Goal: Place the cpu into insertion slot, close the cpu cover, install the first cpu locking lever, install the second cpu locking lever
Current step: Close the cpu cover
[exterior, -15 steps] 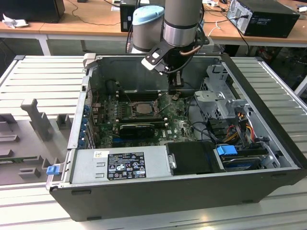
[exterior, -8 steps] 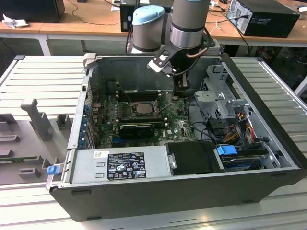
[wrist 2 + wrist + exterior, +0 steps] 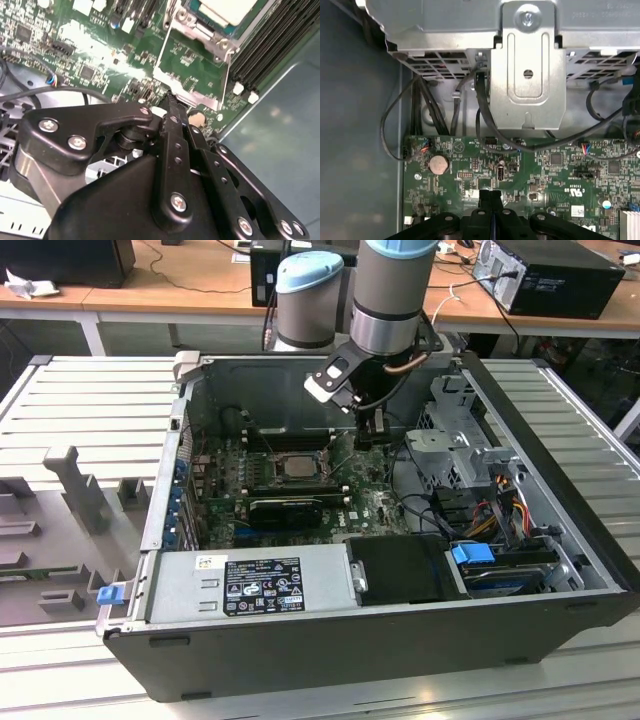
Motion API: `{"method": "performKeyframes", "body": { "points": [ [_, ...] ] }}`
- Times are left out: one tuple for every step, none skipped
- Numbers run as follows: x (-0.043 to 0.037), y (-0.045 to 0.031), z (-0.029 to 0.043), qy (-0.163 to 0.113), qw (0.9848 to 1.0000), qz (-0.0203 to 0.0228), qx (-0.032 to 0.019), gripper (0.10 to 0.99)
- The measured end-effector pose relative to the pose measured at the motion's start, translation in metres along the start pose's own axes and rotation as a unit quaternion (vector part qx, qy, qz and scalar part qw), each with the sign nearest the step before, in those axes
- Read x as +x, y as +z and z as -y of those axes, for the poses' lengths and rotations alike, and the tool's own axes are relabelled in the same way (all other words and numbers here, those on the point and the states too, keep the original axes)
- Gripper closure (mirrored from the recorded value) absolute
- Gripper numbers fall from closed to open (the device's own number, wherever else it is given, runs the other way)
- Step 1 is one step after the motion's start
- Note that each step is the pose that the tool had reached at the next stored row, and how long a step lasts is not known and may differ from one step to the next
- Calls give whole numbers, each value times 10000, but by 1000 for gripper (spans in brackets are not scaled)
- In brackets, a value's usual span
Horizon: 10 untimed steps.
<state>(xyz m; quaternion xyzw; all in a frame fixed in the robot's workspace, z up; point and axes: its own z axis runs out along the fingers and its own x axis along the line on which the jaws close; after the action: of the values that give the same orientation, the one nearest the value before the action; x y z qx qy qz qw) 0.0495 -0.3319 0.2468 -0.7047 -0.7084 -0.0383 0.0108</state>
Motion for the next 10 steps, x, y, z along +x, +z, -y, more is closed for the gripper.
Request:
{"method": "performKeyframes", "body": {
  "points": [
    [0, 0, 4, 0, 10000, 0, 1, 980],
    [0, 1, 11, 0, 10000, -1, 0, 980],
    [0, 1, 18, 0, 10000, -1, 0, 980],
    [0, 0, 27, 0, 10000, -1, 0, 980],
    [0, 0, 34, -1, 10000, -1, 0, 980],
    [0, -1, 42, 0, 10000, -1, 0, 980],
    [0, -1, 48, 0, 10000, -1, 0, 980],
    [0, -1, 53, 0, 10000, -1, 0, 980],
    [0, -1, 56, 0, 10000, -1, 1, 980],
    [0, -1, 59, 0, 10000, -1, 0, 980]
  ]
}}
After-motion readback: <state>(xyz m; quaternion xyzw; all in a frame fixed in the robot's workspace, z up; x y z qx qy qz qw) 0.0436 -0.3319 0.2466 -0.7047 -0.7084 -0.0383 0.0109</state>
